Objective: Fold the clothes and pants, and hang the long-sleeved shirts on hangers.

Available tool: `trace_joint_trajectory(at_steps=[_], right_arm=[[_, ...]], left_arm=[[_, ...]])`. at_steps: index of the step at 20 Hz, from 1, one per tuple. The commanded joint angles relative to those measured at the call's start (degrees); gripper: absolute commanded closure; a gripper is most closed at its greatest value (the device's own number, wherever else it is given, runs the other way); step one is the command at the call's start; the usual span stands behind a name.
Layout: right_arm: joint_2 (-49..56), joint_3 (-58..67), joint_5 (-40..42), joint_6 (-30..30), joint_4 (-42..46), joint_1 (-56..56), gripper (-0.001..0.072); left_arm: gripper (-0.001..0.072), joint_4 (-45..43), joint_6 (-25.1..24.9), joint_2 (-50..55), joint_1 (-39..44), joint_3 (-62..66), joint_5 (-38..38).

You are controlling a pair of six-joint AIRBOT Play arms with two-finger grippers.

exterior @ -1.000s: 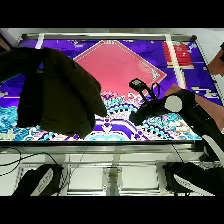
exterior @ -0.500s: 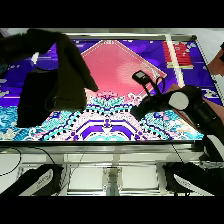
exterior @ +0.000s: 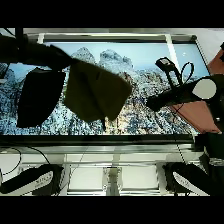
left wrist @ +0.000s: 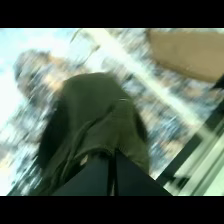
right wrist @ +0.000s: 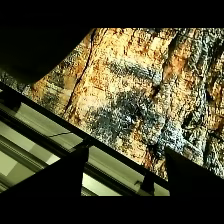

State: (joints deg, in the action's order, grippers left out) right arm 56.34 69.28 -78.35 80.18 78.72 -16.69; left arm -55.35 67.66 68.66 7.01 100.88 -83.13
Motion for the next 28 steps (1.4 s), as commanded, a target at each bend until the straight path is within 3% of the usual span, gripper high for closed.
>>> trace_joint_trajectory(at_steps=[1, 4, 11, 13, 16, 23, 25, 28], right_arm=[[-0.48, -0.44, -1.97, -0.11, -1.88, 1.33, 0.0165], [-0.48, -3.82, -0.72, -1.4, -9.73, 1.33, 0.0165], [-0.44, -20.5, 10.36, -11.58, -32.68, 1.29, 0.0166], [-0.44, -23.63, 11.56, -12.41, -33.92, 1.29, 0.0166], [-0.46, -25.33, 11.54, -12.46, -33.4, 1.29, 0.0166], [-0.44, -25.35, 11.5, -12.79, -32.33, 1.29, 0.0166], [-0.44, -25.35, 11.5, -12.81, -32.79, 1.29, 0.0166], [-0.44, -25.35, 11.3, -14.32, -35.67, 1.29, 0.0166]], left_arm=[[0.0681, -18.21, 6.38, 0.31, 0.31, 0.13, -8.79], [0.0681, -19.65, 6.54, 0.31, 0.28, -2.62, -12.44], [0.0681, -17.11, 7.39, 0.26, 0.28, -7.78, -11.13], [0.0681, -16.61, 7.37, 0.26, 0.28, -7.82, -11.8], [0.068, -16.76, 7.39, 0.28, 0.28, -8.33, -23.28], [0.0681, -16.37, 7.76, -0.85, 0.42, -23.23, -22.93], [0.068, -10.08, 6.36, -1.14, 0.39, -24.5, -20.55], [0.068, 10.21, 3.28, -3.45, -0.04, -23.02, -6.82]])
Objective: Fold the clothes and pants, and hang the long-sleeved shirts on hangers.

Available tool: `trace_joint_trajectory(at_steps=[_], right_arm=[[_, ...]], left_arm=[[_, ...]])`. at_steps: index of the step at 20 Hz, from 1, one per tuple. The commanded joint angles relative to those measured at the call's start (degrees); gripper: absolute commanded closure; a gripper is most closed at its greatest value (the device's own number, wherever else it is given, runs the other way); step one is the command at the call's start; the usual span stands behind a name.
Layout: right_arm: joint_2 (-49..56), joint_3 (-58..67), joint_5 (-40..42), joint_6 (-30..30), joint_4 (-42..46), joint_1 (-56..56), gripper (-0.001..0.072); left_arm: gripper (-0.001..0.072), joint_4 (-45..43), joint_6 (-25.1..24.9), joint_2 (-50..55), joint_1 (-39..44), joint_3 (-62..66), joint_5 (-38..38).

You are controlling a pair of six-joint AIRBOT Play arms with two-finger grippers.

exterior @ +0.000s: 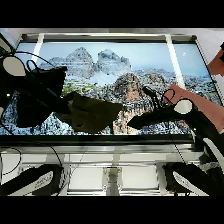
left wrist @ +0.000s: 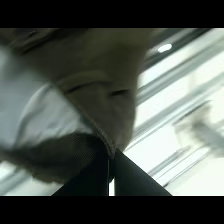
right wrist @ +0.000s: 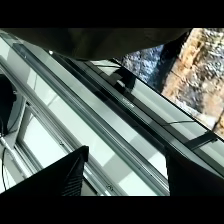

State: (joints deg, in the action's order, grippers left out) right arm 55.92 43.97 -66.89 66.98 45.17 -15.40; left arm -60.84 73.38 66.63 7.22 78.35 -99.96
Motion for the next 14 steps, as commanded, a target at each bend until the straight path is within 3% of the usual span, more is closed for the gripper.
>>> trace_joint_trajectory(at_steps=[1, 4, 7, 14], right_arm=[[-0.02, -0.04, -0.5, -2.14, -3.19, 0.0, 0.0166], [-0.04, -0.04, -1.36, -3.63, -3.61, 0.0, 0.0166], [-0.04, -0.04, -1.2, -3.87, -3.61, 0.0, 0.0165], [-0.04, -0.04, -0.42, -4.28, -4.2, 0.0, 0.0165]], left_arm=[[0.0681, 21.94, -2.43, -2.4, -0.48, 0.42, 16.35], [0.0681, 32.0, -2.47, -4.94, -0.52, 3.41, 31.47], [0.0681, 34.18, -2.45, -7.52, -0.5, 5.2, 39.58], [0.068, 36.17, -2.21, -11.65, -0.46, 5.27, 42.77]])
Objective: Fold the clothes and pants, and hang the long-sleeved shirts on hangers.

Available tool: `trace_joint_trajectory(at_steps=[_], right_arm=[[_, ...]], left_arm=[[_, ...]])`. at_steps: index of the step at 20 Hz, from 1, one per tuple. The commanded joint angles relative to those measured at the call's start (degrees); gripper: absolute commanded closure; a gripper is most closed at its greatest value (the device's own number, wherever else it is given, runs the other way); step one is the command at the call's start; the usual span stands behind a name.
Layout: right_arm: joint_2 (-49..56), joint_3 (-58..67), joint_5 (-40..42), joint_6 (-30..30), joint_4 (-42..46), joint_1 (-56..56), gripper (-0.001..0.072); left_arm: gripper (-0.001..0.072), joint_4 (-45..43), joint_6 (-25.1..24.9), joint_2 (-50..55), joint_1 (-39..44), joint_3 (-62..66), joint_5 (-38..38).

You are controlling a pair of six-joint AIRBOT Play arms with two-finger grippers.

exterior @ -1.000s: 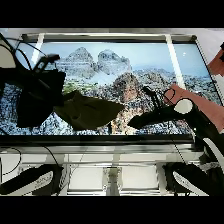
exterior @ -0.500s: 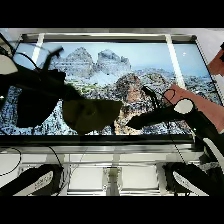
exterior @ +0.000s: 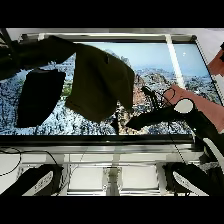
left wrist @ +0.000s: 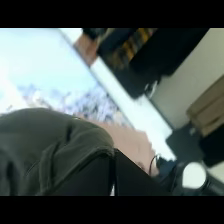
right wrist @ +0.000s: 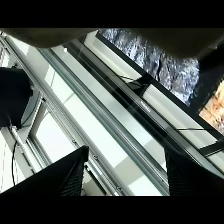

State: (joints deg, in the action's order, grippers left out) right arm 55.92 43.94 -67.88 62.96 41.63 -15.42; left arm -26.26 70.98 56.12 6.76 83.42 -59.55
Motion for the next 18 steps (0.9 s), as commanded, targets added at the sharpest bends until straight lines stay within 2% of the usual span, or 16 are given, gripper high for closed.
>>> trace_joint_trajectory(at_steps=[1, 7, 10, 12, 18], right_arm=[[-0.02, -0.02, 1.33, -1.07, -1.6, 0.02, 0.0165], [-0.02, -0.02, 10.93, -4.46, -6.19, 0.02, 0.0165], [0.04, -0.02, 15.3, -9.14, -13.29, 0.02, 0.0167], [0.83, 0.0, 17.46, -10.38, -13.86, 0.02, 0.0167], [3.37, 0.02, 12.61, -22.1, -13.73, 0.09, 0.0167]], left_arm=[[0.068, 2.21, 0.17, -1.11, 0.26, 0.2, 2.38], [0.0681, 2.73, 0.11, -1.14, 0.35, 0.2, 2.34], [0.0681, 2.71, -0.92, -1.14, 0.35, 0.2, 2.32], [0.0681, 2.64, -1.4, -1.14, 0.28, 0.22, 1.27], [0.0681, 2.29, -5.55, -1.07, 0.28, 0.26, -7.41]])
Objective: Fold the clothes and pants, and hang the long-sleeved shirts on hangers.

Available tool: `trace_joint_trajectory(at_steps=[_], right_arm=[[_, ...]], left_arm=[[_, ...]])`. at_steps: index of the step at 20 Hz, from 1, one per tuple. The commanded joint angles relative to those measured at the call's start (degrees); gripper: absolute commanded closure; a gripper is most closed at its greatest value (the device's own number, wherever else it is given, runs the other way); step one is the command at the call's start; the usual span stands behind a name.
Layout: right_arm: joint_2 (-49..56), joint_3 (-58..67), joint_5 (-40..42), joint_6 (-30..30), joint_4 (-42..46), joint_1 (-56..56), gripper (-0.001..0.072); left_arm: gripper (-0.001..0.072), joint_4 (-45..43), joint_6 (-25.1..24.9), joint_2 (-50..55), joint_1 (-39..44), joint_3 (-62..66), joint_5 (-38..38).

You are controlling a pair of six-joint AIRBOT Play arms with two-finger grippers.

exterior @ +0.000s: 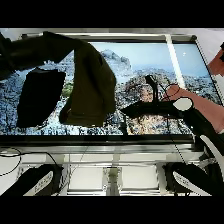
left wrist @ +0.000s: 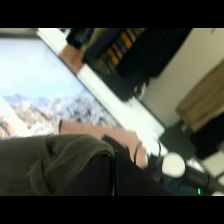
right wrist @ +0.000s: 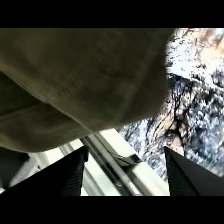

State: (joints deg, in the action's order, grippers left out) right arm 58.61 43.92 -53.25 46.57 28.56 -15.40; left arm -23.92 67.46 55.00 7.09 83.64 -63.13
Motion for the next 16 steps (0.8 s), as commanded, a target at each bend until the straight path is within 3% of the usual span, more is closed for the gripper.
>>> trace_joint_trajectory(at_steps=[1, 5, 11, 16], right_arm=[[0.68, 0.11, -3.06, -5.86, -0.68, 0.07, 0.0167], [0.72, 0.04, -5.29, -6.29, -2.19, 0.04, 0.0166], [2.69, -0.13, -4.33, -11.65, -16.96, 0.0, 0.0166], [7.78, -6.36, -6.38, -17.88, -31.15, -0.59, 0.0166]], left_arm=[[0.0681, -0.07, -2.45, 0.07, -0.07, 0.04, -3.74], [0.0681, -0.04, -3.65, 0.59, -2.6, 0.76, -3.56], [0.0681, -0.02, -3.65, 0.63, -5.84, 0.87, -2.93], [0.0681, 0.02, -3.63, 0.57, -5.79, 0.87, 4.98]])
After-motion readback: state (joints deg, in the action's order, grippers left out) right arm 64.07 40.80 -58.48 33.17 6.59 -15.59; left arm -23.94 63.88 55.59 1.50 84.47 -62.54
